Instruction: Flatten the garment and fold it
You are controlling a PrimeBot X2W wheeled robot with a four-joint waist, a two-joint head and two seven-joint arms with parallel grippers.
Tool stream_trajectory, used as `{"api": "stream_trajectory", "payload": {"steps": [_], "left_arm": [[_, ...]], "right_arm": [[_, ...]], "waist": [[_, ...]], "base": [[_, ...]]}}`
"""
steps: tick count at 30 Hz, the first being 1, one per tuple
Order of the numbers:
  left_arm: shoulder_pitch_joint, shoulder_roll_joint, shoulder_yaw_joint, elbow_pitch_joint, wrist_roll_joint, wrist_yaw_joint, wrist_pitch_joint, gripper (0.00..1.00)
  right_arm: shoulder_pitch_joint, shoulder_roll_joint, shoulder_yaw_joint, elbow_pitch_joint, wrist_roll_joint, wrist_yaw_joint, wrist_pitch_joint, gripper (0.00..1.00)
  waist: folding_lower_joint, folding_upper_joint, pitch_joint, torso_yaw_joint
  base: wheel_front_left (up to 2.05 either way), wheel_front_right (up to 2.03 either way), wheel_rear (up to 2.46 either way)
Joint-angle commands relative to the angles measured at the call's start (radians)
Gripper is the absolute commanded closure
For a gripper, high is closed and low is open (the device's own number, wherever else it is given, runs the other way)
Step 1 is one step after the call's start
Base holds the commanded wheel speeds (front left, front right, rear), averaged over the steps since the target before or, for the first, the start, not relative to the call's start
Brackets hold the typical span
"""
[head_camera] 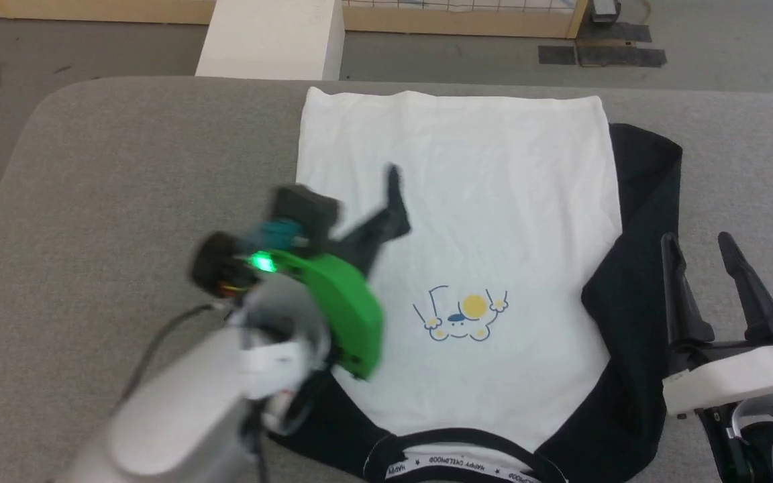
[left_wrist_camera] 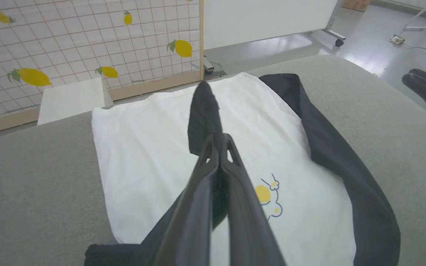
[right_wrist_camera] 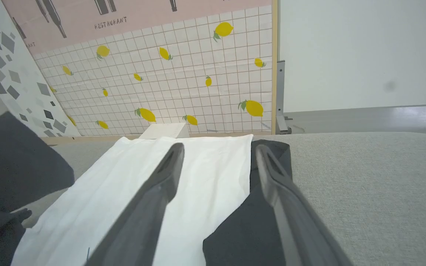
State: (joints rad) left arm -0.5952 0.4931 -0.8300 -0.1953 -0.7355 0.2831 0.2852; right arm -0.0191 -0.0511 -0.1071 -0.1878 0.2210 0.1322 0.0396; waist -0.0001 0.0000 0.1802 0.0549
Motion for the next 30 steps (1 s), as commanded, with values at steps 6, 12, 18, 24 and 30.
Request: {"api": "stream_trajectory", "payload": {"steps": [6,12,18,24,30], "left_arm": [[-0.078,-0.201,-0.155,0.24,0.032,-0.105,0.013,1.0],[-0.144,-0.335,-0.229,0.443,0.055,-0.171,0.001,1.0],[-0.158,-0.402,-0.326,0.612,0.063,-0.26,0.025,1.0],[-0.112,-0.416,-0.388,0.677,-0.004,-0.355,0.129,0.0],[-0.105,-0.411,-0.266,0.603,-0.078,-0.362,-0.024,0.0]], "right_arm": [[-0.004,0.001,0.015,0.008,0.011,-0.002,-0.002,0.0],[-0.013,0.001,0.028,0.023,0.017,-0.002,-0.013,0.0],[-0.011,0.001,0.039,0.049,0.027,-0.002,-0.031,0.0],[-0.005,0.001,0.032,0.061,0.017,-0.002,-0.035,0.0],[-0.021,0.001,0.048,0.063,-0.02,-0.002,-0.005,0.0]], "waist": [[0.0001,0.0,0.024,-0.052],[0.0001,0.0,0.036,-0.106],[0.0001,0.0,0.05,-0.157],[0.0001,0.0,0.05,-0.156],[0.0001,0.0,0.04,-0.12]], "base": [[0.0,0.0,0.0],[0.0,0.0,0.0],[0.0,0.0,0.0],[0.0,0.0,0.0],[0.0,0.0,0.0]]}}
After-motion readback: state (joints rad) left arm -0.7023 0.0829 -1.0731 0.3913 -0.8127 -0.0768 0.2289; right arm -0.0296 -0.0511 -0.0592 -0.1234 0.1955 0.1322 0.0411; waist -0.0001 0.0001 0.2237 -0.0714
